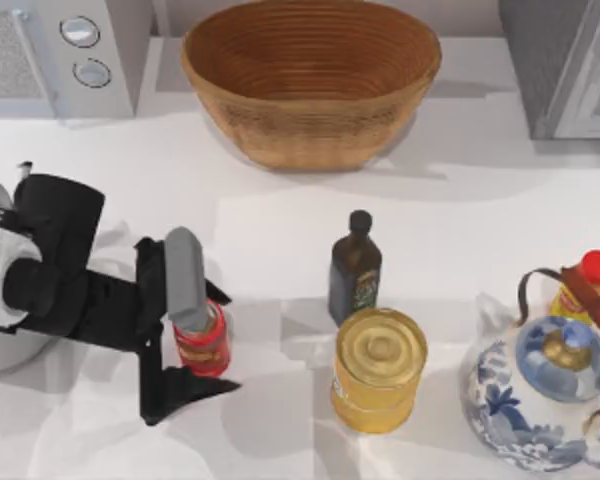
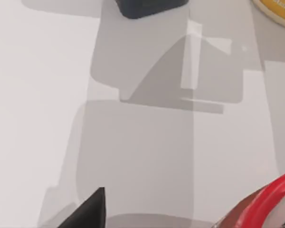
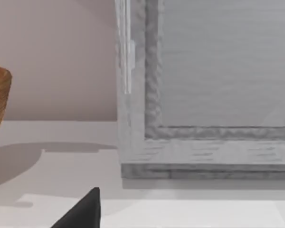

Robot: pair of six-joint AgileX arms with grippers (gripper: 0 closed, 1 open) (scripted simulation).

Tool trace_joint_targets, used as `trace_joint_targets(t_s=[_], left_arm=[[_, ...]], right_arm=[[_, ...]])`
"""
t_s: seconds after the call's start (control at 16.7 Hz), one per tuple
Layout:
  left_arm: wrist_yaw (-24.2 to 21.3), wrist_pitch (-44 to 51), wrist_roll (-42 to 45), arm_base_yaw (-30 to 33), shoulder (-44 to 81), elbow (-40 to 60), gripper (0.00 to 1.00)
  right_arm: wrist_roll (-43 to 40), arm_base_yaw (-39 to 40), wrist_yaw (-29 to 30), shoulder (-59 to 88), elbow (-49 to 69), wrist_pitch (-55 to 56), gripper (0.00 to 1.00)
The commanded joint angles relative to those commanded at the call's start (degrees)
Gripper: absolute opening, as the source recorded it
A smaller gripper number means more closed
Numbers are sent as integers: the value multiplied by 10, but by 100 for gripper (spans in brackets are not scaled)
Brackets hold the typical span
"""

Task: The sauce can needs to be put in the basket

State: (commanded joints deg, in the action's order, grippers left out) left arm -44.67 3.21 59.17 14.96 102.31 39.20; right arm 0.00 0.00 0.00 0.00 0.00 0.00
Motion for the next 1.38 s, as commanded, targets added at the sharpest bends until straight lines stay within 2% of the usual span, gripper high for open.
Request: trace_joint_targets(t_s=[0.66,1.26,1.38], left_arm=[[0,0,0,0,0,0,2],[-1,2,2,-2,-2,1,0],[-6,21,19,-17,-17,1,0]], right_arm=[[0,0,0,0,0,0,100],[0,0,0,0,0,0,100],[0,0,0,0,0,0,100]])
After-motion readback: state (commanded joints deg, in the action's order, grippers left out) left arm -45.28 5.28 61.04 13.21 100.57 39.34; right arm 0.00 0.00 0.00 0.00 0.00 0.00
